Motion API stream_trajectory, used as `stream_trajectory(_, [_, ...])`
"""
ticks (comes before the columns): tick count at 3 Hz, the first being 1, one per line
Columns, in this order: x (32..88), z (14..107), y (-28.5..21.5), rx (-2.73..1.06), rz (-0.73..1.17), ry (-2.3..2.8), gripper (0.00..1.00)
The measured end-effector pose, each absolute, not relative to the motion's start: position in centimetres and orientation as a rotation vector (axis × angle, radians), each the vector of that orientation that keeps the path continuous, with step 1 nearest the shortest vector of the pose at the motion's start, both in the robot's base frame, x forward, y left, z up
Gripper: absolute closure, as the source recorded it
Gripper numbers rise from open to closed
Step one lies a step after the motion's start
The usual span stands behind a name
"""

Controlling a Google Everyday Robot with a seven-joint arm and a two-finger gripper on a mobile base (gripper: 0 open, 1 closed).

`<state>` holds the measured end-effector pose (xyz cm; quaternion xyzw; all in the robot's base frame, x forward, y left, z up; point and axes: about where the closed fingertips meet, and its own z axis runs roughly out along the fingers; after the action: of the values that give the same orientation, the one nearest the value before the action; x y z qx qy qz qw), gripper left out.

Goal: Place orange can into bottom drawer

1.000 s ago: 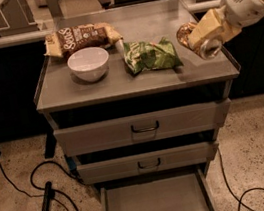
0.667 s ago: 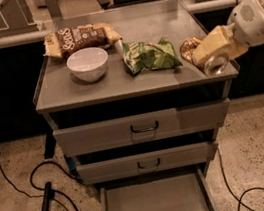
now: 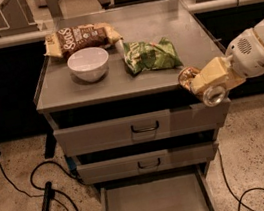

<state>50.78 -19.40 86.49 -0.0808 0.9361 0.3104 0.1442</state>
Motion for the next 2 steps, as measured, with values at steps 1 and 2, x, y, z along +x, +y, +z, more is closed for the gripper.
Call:
stream_trajectory(1, [50.8,86.5,-19.4,-0.233,0.895,2.697,1.00])
stream_trajectory(2, [48.5,84.2,-18.9,-0.188,0.946,2.734,1.00])
